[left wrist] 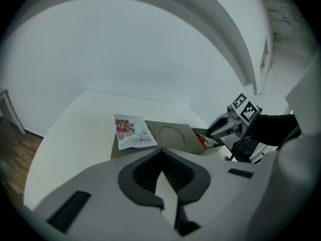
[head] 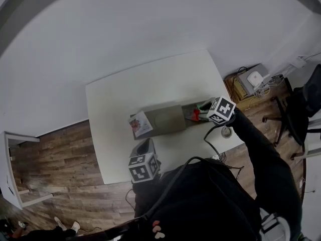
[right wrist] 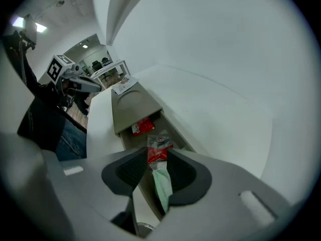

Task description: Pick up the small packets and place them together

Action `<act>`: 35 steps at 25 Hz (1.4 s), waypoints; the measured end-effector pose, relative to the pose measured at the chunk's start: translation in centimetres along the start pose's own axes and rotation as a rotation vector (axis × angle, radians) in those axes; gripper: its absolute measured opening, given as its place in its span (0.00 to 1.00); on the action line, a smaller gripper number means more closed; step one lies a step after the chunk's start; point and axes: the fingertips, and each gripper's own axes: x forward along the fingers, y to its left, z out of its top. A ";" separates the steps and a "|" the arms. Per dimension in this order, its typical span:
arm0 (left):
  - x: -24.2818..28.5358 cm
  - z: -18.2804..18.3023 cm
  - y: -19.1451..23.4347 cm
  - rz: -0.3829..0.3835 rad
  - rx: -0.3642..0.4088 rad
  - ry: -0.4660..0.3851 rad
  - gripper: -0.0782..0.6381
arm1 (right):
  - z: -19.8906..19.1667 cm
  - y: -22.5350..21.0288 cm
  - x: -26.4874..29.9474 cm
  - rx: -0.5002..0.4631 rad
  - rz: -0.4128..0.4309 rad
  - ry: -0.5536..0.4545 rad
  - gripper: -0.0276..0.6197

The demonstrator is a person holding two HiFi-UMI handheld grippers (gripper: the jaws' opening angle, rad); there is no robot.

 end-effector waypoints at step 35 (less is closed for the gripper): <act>0.4 0.1 1.1 0.050 -0.043 -0.002 0.11 | -1.9 -0.5 4.7 -0.158 0.058 0.252 0.16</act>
